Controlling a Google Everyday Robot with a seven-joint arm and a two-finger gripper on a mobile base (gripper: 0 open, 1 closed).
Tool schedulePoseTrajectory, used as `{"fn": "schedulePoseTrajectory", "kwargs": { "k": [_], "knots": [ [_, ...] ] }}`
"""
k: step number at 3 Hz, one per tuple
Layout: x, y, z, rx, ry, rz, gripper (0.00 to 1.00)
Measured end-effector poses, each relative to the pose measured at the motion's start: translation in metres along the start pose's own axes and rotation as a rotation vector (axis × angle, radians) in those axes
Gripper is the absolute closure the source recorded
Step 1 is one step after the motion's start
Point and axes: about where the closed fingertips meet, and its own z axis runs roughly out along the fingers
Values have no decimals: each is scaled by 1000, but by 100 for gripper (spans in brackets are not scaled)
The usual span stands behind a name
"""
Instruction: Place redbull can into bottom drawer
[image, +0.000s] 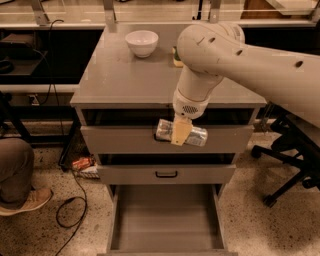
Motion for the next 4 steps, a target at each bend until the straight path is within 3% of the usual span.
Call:
{"fn": "schedulePoseTrajectory", "kwargs": {
  "k": [1,2,3,4],
  "knots": [
    [0,0,0,0,0,0,100],
    [17,8,24,-24,-63,53,100],
    [48,35,96,-113,-174,174,100],
    [66,66,180,-251,-257,281,100]
  ]
}}
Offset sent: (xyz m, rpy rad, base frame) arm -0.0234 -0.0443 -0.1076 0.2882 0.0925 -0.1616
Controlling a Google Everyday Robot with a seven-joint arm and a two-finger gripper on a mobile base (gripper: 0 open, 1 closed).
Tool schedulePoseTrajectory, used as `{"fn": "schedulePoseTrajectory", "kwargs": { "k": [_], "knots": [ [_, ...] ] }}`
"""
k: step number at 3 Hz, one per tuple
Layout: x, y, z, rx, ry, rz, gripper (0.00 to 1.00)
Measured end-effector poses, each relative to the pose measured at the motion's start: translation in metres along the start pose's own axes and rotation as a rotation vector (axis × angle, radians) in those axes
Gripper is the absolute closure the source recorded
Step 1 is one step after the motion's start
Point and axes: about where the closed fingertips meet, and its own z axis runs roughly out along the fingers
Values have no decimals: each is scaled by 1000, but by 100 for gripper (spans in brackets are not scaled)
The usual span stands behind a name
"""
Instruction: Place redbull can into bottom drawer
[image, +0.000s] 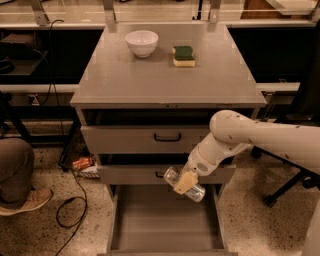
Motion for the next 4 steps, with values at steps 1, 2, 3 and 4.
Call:
{"fn": "schedulePoseTrajectory", "kwargs": {
  "k": [1,2,3,4],
  "knots": [
    [9,3,9,-1,-8,-2,100],
    [62,8,66,-19,-84,75,100],
    [105,0,113,-10,-179,149,100],
    [143,-9,175,-2,-279,210,100]
  ]
}}
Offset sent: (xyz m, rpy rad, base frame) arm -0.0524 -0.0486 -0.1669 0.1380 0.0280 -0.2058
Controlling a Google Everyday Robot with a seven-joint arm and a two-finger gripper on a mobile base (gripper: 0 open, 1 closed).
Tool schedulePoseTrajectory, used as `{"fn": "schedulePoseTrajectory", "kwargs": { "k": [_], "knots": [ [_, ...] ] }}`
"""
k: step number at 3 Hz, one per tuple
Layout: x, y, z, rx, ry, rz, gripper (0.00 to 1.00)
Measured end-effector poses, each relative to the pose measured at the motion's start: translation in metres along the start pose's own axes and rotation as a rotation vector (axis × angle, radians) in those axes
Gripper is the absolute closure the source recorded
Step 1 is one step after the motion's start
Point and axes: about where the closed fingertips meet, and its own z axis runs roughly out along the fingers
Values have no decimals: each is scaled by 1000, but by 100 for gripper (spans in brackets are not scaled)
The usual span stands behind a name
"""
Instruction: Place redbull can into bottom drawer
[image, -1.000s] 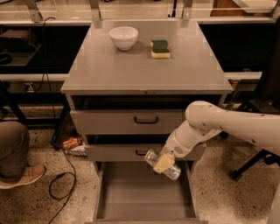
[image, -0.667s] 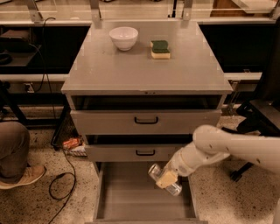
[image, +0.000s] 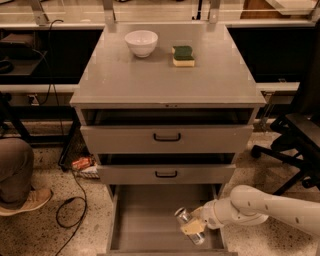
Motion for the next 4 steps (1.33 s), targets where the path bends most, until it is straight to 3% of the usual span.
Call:
{"fn": "schedulePoseTrajectory", "kwargs": {
  "k": [1,2,4],
  "knots": [
    [2,-7,8,4,-4,3,100],
    [11,-30,32,19,9,10,100],
    [57,-91,86,126,66,107,100]
  ]
}}
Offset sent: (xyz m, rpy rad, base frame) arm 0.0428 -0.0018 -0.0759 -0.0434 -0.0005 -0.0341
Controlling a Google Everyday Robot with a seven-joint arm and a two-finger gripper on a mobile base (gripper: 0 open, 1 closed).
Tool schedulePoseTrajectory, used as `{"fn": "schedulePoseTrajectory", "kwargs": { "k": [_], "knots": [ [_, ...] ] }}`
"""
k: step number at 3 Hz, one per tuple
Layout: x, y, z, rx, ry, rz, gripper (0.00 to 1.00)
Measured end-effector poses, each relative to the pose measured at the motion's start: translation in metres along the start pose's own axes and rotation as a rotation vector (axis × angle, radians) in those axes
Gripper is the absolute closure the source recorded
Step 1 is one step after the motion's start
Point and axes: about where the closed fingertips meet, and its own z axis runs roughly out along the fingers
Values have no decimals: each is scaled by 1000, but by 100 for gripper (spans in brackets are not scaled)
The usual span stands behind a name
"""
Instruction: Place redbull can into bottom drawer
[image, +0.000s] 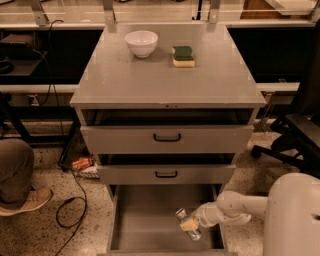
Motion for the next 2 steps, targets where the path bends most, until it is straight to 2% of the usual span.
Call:
{"fn": "schedulePoseTrajectory", "kwargs": {
  "k": [1,2],
  "knots": [
    [16,-21,37,32,18,47,100],
    [27,-33,71,50,53,78,84]
  ]
}}
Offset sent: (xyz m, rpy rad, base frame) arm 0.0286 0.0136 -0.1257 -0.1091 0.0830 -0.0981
